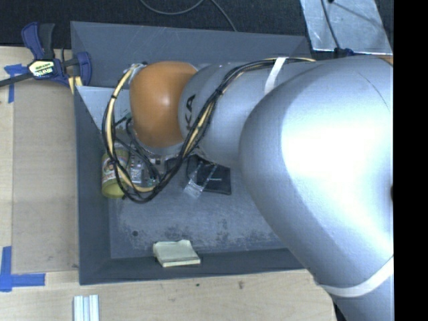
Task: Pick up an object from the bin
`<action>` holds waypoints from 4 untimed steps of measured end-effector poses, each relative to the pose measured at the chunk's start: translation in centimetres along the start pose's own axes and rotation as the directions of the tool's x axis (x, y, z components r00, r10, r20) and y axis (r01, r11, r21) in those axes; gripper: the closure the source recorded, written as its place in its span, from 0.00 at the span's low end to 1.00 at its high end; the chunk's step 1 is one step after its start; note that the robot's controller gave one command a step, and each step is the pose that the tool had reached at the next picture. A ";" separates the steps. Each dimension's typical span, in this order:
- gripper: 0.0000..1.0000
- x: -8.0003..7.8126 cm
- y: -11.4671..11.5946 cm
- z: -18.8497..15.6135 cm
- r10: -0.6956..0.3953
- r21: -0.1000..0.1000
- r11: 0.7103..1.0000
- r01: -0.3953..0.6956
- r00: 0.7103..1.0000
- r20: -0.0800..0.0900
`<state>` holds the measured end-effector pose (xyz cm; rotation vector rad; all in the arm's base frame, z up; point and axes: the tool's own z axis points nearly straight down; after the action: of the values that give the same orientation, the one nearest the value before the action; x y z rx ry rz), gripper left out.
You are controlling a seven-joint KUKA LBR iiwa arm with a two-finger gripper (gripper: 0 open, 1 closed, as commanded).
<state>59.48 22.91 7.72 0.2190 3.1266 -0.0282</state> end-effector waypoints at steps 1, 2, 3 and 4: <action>1.00 0.0 0.0 0.0 0.000 0.000 1.000 0.000 1.000 0.000; 1.00 0.0 -0.1 -0.2 0.002 0.000 1.000 -0.002 1.000 0.001; 1.00 0.0 -0.2 -1.1 0.004 -0.001 1.000 -0.004 1.000 0.003; 1.00 0.1 -0.2 -3.1 0.004 -0.002 1.000 -0.004 1.000 0.002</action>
Offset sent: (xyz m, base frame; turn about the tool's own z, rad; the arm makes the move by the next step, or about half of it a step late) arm 0.0000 0.0000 0.0236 0.0000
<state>59.38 22.79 10.79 0.2258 3.1239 -0.0255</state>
